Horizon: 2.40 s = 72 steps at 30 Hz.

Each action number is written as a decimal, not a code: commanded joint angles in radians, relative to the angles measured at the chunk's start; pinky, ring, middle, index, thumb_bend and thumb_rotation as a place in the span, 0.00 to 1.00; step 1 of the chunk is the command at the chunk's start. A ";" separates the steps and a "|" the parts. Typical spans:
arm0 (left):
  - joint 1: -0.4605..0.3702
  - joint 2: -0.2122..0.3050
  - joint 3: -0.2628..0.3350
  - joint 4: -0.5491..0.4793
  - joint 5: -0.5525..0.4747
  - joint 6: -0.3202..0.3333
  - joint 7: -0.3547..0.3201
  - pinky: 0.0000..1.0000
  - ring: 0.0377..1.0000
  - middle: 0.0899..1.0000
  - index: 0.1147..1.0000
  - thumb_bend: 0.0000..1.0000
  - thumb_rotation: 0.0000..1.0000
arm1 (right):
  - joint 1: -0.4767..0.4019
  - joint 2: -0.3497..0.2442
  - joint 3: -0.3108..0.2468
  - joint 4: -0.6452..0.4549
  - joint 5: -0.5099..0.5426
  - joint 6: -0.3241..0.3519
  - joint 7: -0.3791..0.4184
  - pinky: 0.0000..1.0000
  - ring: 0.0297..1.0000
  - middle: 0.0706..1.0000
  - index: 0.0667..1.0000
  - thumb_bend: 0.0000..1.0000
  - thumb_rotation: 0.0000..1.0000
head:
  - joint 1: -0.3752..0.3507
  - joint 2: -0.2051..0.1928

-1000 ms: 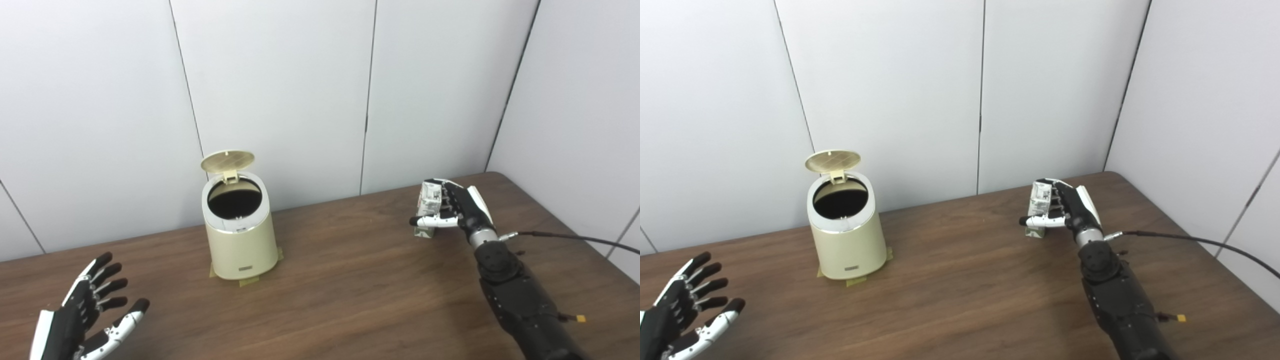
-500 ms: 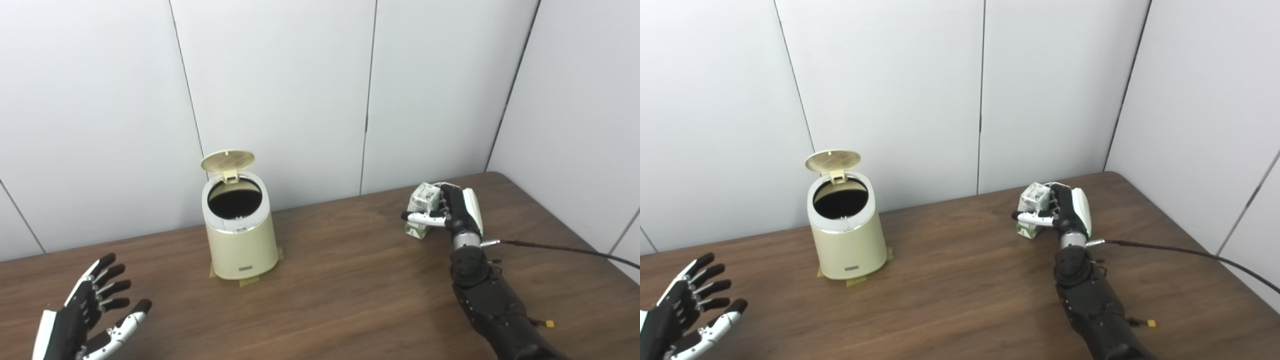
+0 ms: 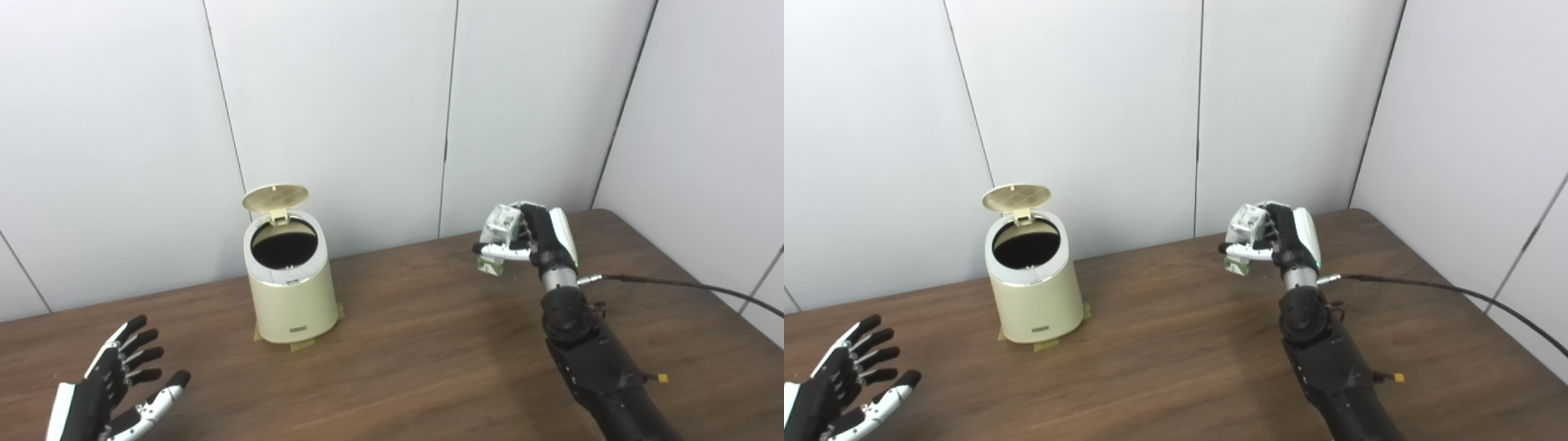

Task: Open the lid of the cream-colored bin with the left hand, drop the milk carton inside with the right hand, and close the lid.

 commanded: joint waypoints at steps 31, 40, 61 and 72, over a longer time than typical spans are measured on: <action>-0.039 -0.088 -0.068 0.000 0.110 -0.032 0.079 0.66 0.77 0.82 0.85 0.63 0.20 | -0.130 0.249 0.151 -0.448 -0.060 0.272 0.241 0.31 0.33 0.40 0.50 0.52 0.00 | 0.221 -0.021; -0.043 -0.100 -0.079 0.028 0.089 -0.074 0.087 0.66 0.76 0.81 0.85 0.64 0.19 | -0.125 0.317 0.167 -0.407 -0.039 0.224 0.236 0.31 0.33 0.40 0.50 0.52 0.00 | 0.253 -0.018; -0.036 -0.147 -0.086 0.006 0.112 -0.045 0.116 0.67 0.78 0.83 0.84 0.66 0.21 | -0.208 0.345 0.195 -0.255 -0.065 0.149 0.212 0.30 0.32 0.40 0.50 0.52 0.00 | 0.302 -0.004; -0.026 -0.152 -0.095 -0.015 0.084 -0.026 0.102 0.69 0.79 0.83 0.85 0.66 0.21 | -0.273 0.319 0.217 -0.106 -0.096 -0.009 0.173 0.29 0.31 0.39 0.50 0.52 0.00 | 0.316 0.007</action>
